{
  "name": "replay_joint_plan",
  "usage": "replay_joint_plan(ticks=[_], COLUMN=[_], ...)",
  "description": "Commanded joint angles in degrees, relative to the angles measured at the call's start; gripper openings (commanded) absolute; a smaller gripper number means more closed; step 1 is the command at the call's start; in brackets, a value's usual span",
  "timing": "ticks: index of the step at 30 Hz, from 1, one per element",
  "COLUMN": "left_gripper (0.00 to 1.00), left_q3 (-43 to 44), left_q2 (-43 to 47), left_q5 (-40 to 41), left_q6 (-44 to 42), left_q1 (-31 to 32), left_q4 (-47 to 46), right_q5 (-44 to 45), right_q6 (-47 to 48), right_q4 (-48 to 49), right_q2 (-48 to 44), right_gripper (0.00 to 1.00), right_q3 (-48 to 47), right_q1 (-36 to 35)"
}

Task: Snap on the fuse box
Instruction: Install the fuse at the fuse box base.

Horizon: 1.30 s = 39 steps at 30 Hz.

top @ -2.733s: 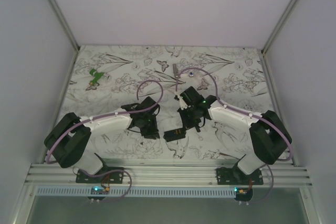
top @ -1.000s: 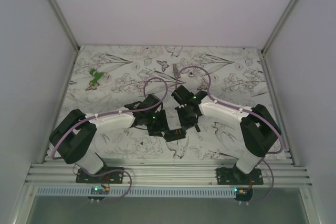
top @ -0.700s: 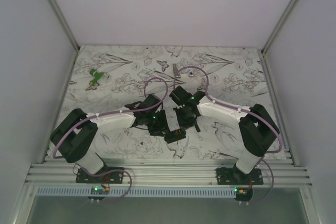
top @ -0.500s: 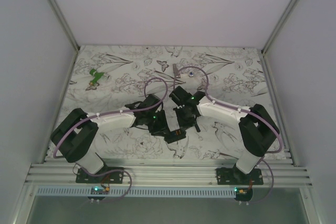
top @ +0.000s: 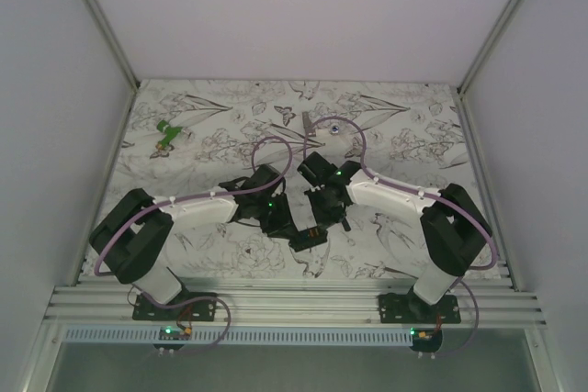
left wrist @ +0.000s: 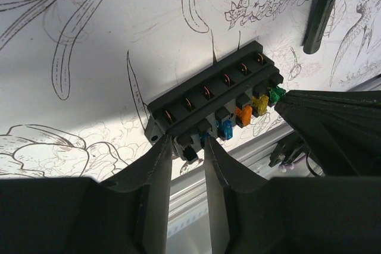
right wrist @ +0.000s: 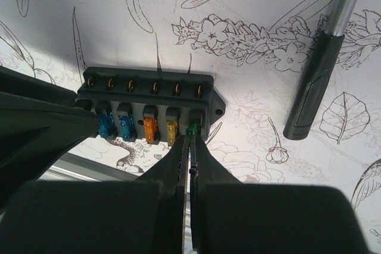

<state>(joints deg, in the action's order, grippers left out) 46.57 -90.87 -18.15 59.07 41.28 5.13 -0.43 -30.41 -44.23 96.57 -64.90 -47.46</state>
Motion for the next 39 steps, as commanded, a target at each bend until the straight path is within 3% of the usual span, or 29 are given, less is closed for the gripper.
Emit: replay_joint_plan(ticks=[1,19,27,39], left_gripper=[0.25,0.24,0.22,0.2], left_q3=[-1.4,-0.9,-1.2,-2.1], left_q2=[-1.8,-2.4,-2.3,-1.3], left_q5=[4.0,4.5,4.9,5.9], left_q6=[-0.8,-0.7,-0.3,0.2], left_q1=[0.0,-0.1,-0.1,-0.5], left_q4=[6.5,7.4,7.6,8.7], right_q5=[3.6,1.1,3.8,7.1], right_q6=[2.1,1.8,1.9,2.5], right_q4=[-5.0,-1.8,-3.0,-7.2], right_q2=[0.8,4.3,7.5,3.8], right_gripper=[0.02,0.0,0.0,0.0], right_q3=[-0.5,3.5,7.0,5.6], right_q1=[-0.3,-0.6,-0.5,-0.2])
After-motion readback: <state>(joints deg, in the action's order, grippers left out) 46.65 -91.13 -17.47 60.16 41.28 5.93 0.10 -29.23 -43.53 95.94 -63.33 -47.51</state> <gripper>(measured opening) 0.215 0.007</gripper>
